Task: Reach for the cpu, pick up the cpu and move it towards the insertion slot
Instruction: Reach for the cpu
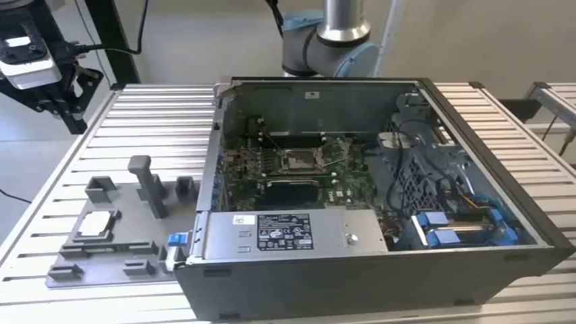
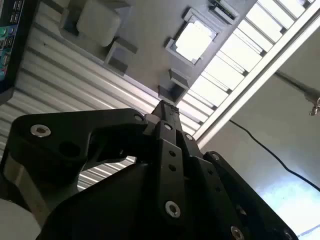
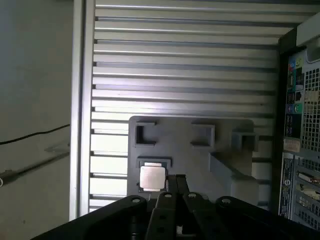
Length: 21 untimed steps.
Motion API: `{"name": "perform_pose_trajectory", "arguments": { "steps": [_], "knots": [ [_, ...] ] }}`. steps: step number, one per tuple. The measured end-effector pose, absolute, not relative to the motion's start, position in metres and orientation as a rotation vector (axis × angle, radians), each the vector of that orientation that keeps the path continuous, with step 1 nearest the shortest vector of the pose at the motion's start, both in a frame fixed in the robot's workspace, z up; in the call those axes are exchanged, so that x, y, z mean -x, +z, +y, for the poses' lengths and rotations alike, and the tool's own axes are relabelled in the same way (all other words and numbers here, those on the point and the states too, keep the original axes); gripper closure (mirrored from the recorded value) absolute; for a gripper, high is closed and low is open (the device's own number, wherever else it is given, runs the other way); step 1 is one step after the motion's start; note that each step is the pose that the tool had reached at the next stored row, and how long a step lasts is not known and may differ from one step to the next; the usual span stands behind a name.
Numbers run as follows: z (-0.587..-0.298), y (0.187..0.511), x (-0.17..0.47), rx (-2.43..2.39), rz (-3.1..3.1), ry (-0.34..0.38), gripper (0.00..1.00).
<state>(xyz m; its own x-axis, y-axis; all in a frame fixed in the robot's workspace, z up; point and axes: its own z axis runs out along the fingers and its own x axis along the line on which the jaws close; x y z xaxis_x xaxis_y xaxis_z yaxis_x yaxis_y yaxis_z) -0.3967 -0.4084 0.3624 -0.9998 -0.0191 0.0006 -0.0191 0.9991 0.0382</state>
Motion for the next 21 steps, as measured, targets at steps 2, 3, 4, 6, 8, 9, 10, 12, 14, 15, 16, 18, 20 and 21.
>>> {"name": "perform_pose_trajectory", "arguments": {
  "steps": [2, 3, 4, 6, 8, 9, 10, 12, 14, 15, 16, 18, 20, 21],
  "knots": [
    [-0.408, 0.362, 0.397, -0.03, -3.14, -0.06, 1.0],
    [-0.408, 0.362, 0.397, -0.03, -3.14, -0.06, 1.0],
    [-0.408, 0.362, 0.397, -0.03, -3.14, -0.06, 1.0],
    [-0.408, 0.362, 0.397, -0.03, -3.14, -0.06, 1.0],
    [-0.408, 0.362, 0.397, -0.03, -3.14, -0.06, 1.0],
    [-0.408, 0.362, 0.397, -0.03, -3.14, -0.06, 1.0],
    [-0.408, 0.362, 0.397, -0.03, -3.14, -0.06, 1.0],
    [-0.408, 0.362, 0.397, -0.03, -3.14, -0.06, 1.0],
    [-0.409, 0.362, 0.398, -0.03, -3.141, -0.06, 1.0],
    [-0.409, 0.362, 0.4, -0.03, -3.142, -0.06, 1.0],
    [-0.41, 0.362, 0.402, -0.03, -3.142, -0.06, 1.0],
    [-0.411, 0.362, 0.407, -0.03, -3.142, -0.06, 1.0],
    [-0.413, 0.361, 0.41, -0.03, -3.142, -0.06, 1.0],
    [-0.413, 0.361, 0.411, -0.03, -3.142, -0.06, 1.0]
  ]
}}
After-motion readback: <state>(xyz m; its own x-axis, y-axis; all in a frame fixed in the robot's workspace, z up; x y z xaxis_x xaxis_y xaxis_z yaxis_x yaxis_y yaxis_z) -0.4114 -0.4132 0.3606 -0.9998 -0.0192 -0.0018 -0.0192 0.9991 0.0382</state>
